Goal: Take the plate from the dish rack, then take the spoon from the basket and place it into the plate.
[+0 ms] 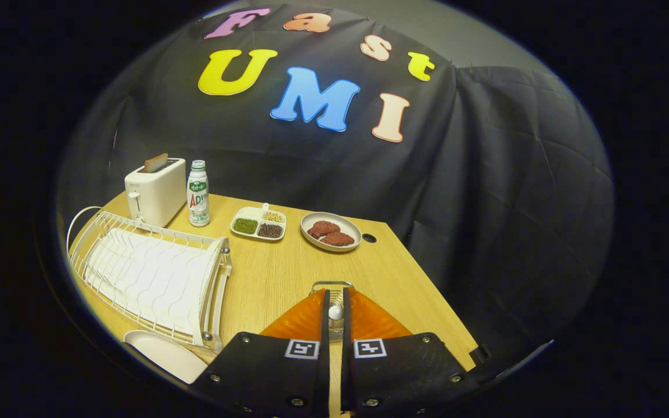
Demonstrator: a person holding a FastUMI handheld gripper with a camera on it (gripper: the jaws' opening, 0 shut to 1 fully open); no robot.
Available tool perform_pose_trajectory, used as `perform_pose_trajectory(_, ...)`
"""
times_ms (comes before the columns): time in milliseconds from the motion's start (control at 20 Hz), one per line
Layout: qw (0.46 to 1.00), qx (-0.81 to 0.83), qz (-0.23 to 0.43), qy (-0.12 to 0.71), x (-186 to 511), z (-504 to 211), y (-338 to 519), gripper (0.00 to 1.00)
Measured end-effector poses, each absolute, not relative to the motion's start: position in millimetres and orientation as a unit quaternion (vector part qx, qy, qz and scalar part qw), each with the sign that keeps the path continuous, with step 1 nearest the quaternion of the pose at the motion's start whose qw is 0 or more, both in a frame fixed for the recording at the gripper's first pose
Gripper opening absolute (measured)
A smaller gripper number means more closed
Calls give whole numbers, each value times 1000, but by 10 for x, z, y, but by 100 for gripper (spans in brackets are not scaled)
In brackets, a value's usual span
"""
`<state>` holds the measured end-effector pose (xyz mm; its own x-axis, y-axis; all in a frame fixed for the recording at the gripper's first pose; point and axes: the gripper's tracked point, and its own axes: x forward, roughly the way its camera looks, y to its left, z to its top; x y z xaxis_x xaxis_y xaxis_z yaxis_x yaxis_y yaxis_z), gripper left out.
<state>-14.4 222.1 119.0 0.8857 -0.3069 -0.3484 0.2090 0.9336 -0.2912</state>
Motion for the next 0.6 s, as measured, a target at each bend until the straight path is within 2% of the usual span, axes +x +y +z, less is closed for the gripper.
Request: perform_pose_trajectory(600, 973, -139, -133, 129, 7, 1930, 2410, 7)
